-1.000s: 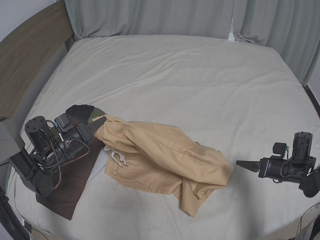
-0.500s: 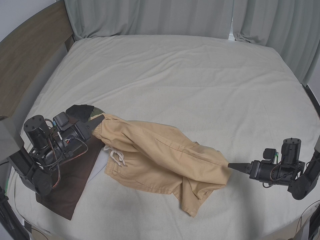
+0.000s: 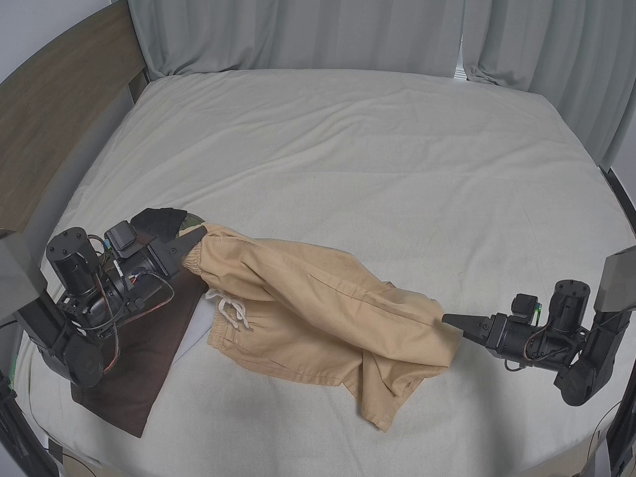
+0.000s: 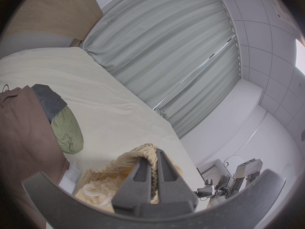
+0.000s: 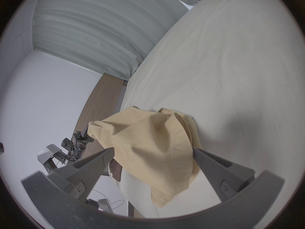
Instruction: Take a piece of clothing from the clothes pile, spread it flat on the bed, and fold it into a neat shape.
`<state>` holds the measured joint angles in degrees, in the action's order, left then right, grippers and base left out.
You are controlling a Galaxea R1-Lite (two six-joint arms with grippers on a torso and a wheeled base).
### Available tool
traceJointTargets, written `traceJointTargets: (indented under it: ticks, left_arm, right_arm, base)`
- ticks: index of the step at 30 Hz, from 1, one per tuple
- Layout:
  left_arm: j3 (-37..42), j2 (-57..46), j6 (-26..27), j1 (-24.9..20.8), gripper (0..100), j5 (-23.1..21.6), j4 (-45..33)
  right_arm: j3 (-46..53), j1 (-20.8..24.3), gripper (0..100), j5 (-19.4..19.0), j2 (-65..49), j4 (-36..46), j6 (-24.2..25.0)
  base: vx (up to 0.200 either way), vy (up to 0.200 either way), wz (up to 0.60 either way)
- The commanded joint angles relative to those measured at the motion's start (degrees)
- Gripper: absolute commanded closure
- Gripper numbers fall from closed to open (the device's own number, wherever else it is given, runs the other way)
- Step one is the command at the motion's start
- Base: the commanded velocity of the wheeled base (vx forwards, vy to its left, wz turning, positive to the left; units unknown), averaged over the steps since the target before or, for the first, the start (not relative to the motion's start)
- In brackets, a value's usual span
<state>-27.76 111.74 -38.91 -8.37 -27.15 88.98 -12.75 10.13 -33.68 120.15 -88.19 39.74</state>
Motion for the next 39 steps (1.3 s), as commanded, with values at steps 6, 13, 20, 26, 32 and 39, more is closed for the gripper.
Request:
traceJointTargets:
  ticks: [6,13,20,26,32,39]
  left_arm:
    - [-0.19,-0.21,-0.02,0.11,100,-0.01,0.05]
    - [-0.45,0.15,-0.02,0.11,100,-0.01,0.05]
    - [-1.60,0.67,-0.02,0.03,100,0.08,-0.03]
    - [-2.12,1.46,-0.02,0.90,100,0.08,0.05]
    - [-2.12,1.46,-0.02,0.99,100,0.08,-0.03]
    - [-2.12,1.46,-0.02,0.99,100,0.08,-0.03]
  right_arm:
    - [0.45,2.00,0,-1.03,5.01,0.03,2.01]
    - [1.24,4.20,0,-1.03,1.93,0.03,2.01]
    - [2.82,4.37,0,-1.30,-1.23,-0.06,1.74]
    - [4.84,4.46,0,-4.29,-5.72,-0.06,1.66]
    - [5.19,4.37,0,-4.99,-8.27,0.03,1.66]
    - [5.28,3.76,0,-7.01,-9.32,0.03,1.57]
  base:
    - [0.000,0.000,0.00]
    - [0.000,0.000,0.00]
    - [0.000,0.000,0.00]
    - [0.000,0.000,0.00]
    - [0.000,0.000,0.00]
    - [0.000,0.000,0.00]
